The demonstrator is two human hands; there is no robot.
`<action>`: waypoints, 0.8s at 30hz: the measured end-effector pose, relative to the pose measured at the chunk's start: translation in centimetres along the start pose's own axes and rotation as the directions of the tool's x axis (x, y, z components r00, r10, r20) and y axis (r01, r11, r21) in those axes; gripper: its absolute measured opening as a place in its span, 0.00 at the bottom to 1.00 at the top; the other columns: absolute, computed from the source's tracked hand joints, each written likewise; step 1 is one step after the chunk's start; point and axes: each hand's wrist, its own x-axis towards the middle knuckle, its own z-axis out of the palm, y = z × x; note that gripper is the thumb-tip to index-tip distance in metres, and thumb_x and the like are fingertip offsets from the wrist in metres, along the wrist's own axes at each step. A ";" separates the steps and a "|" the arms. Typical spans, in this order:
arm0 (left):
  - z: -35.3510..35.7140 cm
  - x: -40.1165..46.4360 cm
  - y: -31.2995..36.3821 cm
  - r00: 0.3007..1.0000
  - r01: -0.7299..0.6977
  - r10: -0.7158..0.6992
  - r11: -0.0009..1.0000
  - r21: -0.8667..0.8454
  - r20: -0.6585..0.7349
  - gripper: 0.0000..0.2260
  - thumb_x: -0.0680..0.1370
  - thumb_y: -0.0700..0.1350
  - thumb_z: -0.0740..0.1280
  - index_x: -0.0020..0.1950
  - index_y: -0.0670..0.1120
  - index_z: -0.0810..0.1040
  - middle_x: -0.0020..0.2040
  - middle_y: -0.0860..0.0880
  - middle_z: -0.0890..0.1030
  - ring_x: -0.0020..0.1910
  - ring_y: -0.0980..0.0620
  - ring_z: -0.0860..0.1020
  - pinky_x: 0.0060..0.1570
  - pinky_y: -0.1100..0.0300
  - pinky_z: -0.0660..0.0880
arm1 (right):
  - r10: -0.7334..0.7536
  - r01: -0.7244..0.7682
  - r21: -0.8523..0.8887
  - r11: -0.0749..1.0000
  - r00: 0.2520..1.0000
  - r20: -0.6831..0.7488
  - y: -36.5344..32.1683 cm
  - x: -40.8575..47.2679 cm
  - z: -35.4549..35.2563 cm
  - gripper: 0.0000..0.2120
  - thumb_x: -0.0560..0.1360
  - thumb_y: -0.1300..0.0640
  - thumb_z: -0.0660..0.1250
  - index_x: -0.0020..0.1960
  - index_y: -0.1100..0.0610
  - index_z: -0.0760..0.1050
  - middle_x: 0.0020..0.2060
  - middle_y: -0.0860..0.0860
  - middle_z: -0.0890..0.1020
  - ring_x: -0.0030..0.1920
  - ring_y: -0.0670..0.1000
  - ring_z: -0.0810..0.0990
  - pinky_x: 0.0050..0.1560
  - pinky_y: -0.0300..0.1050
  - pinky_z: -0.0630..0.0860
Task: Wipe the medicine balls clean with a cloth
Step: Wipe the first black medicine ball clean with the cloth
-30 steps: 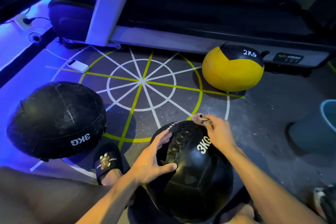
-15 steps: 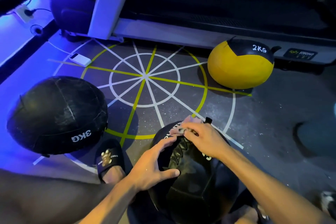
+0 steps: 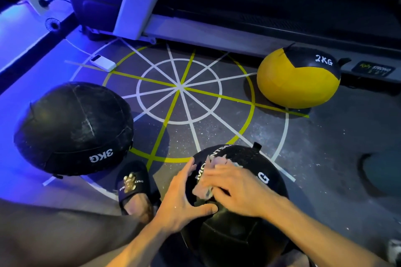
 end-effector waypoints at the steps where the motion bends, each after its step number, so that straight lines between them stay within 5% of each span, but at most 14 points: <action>1: 0.1 0.0 0.0 1.000 -0.007 0.008 1.000 -0.002 0.009 0.58 0.60 0.65 0.83 0.82 0.62 0.53 0.76 0.63 0.66 0.77 0.64 0.62 0.78 0.52 0.62 | 0.033 -0.033 -0.021 0.999 0.999 -0.024 1.0 0.3 -0.4 0.15 0.81 0.53 0.58 0.61 0.40 0.78 0.55 0.41 0.81 0.52 0.41 0.77 0.58 0.40 0.74; 4: 0.5 0.0 0.1 1.000 -0.022 0.022 1.000 0.010 0.003 0.58 0.60 0.68 0.82 0.82 0.62 0.53 0.76 0.65 0.65 0.76 0.66 0.62 0.77 0.55 0.61 | 0.345 -0.359 -0.049 0.932 0.921 -0.182 6.7 1.8 -2.0 0.14 0.84 0.53 0.58 0.64 0.45 0.79 0.48 0.49 0.85 0.39 0.43 0.81 0.43 0.38 0.76; 6: 0.5 0.0 0.1 1.000 -0.013 0.013 1.000 0.011 -0.002 0.59 0.59 0.69 0.82 0.82 0.62 0.52 0.76 0.66 0.66 0.76 0.66 0.63 0.77 0.55 0.61 | 0.463 -0.483 -0.028 0.875 0.852 -0.243 9.1 2.4 -2.0 0.13 0.84 0.52 0.59 0.64 0.46 0.79 0.48 0.52 0.86 0.40 0.48 0.82 0.42 0.39 0.77; 9: 0.1 0.2 -0.1 1.000 0.001 -0.001 1.000 -0.015 -0.007 0.61 0.58 0.67 0.83 0.83 0.60 0.52 0.76 0.63 0.67 0.76 0.64 0.64 0.78 0.52 0.63 | 0.254 -0.260 -0.027 0.965 0.957 -0.142 4.4 3.4 -0.3 0.11 0.82 0.54 0.62 0.58 0.44 0.81 0.47 0.48 0.80 0.44 0.44 0.78 0.44 0.31 0.69; 12: 0.2 0.1 -0.4 1.000 0.012 -0.011 0.997 -0.074 0.022 0.61 0.60 0.61 0.85 0.83 0.59 0.51 0.77 0.61 0.68 0.77 0.62 0.64 0.78 0.52 0.64 | -0.079 0.083 -0.048 0.995 0.993 0.087 -1.2 2.8 1.0 0.10 0.80 0.55 0.61 0.54 0.48 0.80 0.50 0.47 0.80 0.52 0.48 0.75 0.53 0.45 0.72; 15: 0.3 0.0 -0.1 1.000 0.006 -0.004 0.992 -0.127 0.017 0.60 0.62 0.60 0.85 0.82 0.61 0.48 0.76 0.69 0.65 0.77 0.67 0.61 0.79 0.54 0.59 | 0.088 -0.087 -0.095 0.992 0.996 0.006 2.7 3.7 -0.3 0.12 0.81 0.55 0.59 0.58 0.45 0.79 0.52 0.47 0.79 0.49 0.48 0.78 0.52 0.48 0.76; 17: 0.4 0.0 0.2 0.999 0.017 -0.014 0.991 -0.129 0.028 0.62 0.62 0.62 0.84 0.83 0.62 0.45 0.78 0.68 0.64 0.78 0.67 0.59 0.79 0.51 0.59 | 0.313 -0.326 -0.133 0.936 0.944 -0.108 6.8 4.7 -1.4 0.13 0.83 0.54 0.57 0.59 0.46 0.79 0.48 0.49 0.82 0.44 0.51 0.81 0.48 0.51 0.78; 19: 0.4 0.0 0.3 0.999 0.028 -0.023 0.990 -0.137 0.040 0.63 0.62 0.63 0.84 0.82 0.63 0.42 0.79 0.65 0.61 0.78 0.67 0.59 0.80 0.50 0.59 | 0.387 -0.410 -0.147 0.900 0.908 -0.161 8.3 5.0 -1.5 0.11 0.84 0.53 0.58 0.55 0.45 0.79 0.41 0.48 0.81 0.44 0.55 0.82 0.45 0.49 0.77; 22: 0.0 0.2 -0.2 0.999 0.051 -0.050 0.986 -0.159 0.014 0.64 0.62 0.59 0.85 0.81 0.66 0.40 0.80 0.63 0.61 0.78 0.66 0.60 0.80 0.51 0.58 | 0.231 -0.237 -0.132 0.963 0.971 -0.061 3.8 5.1 0.2 0.11 0.82 0.53 0.60 0.55 0.44 0.81 0.46 0.48 0.78 0.50 0.50 0.78 0.51 0.49 0.73; 24: -0.2 0.2 -0.6 0.998 0.061 -0.059 0.984 -0.169 0.018 0.63 0.63 0.55 0.86 0.80 0.67 0.40 0.80 0.61 0.61 0.78 0.66 0.59 0.80 0.52 0.58 | -0.008 0.018 -0.148 0.989 0.998 0.070 0.0 4.2 0.9 0.12 0.80 0.53 0.59 0.55 0.46 0.80 0.50 0.47 0.78 0.52 0.48 0.74 0.53 0.49 0.71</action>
